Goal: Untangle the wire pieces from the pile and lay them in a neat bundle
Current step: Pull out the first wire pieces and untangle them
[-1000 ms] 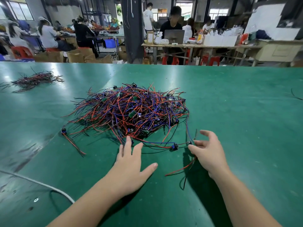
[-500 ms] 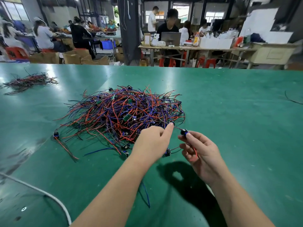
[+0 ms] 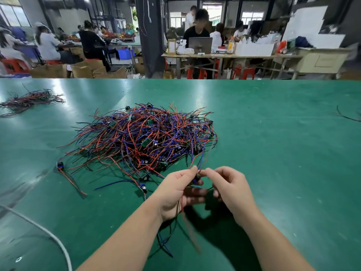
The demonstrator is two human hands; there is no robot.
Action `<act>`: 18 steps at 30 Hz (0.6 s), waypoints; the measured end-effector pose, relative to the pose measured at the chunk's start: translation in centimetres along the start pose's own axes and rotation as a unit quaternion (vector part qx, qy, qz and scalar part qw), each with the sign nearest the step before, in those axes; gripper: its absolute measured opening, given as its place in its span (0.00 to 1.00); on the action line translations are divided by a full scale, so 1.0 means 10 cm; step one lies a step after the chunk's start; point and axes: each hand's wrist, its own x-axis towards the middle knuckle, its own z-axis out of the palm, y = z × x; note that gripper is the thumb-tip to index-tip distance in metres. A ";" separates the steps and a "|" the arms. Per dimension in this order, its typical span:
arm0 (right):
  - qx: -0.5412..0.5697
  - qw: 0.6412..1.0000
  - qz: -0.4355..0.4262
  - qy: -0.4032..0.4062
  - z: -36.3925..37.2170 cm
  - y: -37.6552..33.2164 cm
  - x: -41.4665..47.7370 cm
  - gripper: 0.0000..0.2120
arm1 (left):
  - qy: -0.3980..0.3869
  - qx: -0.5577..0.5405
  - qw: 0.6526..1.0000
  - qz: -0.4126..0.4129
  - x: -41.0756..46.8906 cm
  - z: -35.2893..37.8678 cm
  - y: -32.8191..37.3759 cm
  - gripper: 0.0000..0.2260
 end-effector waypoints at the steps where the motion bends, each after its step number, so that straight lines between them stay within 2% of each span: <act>1: 0.047 0.999 0.020 -0.016 0.00 -0.02 0.00 0.12 | -0.021 0.008 0.999 -0.024 -0.02 -0.02 0.01 0.12; 4: 0.143 0.980 0.048 -0.126 0.01 -0.03 -0.04 0.10 | -0.060 0.023 0.997 -0.044 -0.06 -0.06 0.00 0.13; 6: 0.176 0.972 0.041 -0.152 0.01 -0.05 -0.06 0.11 | -0.049 0.024 0.998 -0.029 -0.06 -0.06 -0.02 0.18; 9: 0.181 0.976 0.044 -0.116 -0.01 -0.06 -0.05 0.10 | -0.035 0.009 0.999 0.009 -0.06 -0.04 -0.07 0.15; 11: 0.168 0.981 0.050 -0.083 -0.04 -0.06 -0.04 0.05 | -0.050 0.016 0.998 0.037 -0.06 -0.03 -0.10 0.11; 13: 0.177 0.980 0.060 -0.068 -0.06 -0.06 -0.02 0.07 | -0.064 0.040 0.996 0.055 -0.07 -0.02 -0.11 0.09; 18: 0.228 0.967 0.100 -0.050 -0.08 -0.09 0.00 0.07 | -0.059 0.065 0.995 0.045 -0.04 0.00 -0.10 0.07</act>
